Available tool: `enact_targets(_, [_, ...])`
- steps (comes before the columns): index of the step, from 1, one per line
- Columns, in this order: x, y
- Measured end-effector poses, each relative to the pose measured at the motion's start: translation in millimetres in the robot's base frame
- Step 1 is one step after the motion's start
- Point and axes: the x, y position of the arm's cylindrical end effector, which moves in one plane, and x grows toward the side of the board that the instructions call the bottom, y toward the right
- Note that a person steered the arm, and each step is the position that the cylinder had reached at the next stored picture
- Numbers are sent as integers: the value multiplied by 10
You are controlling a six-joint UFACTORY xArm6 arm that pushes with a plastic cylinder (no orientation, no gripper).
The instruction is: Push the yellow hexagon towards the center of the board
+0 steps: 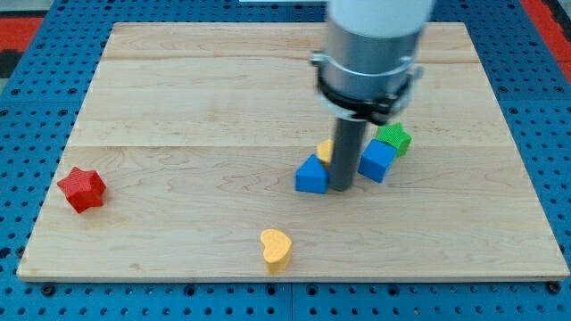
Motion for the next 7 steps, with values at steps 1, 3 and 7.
enact_targets(1, [-285,-137])
enact_targets(3, [-514,734])
enact_targets(7, [-1189,23])
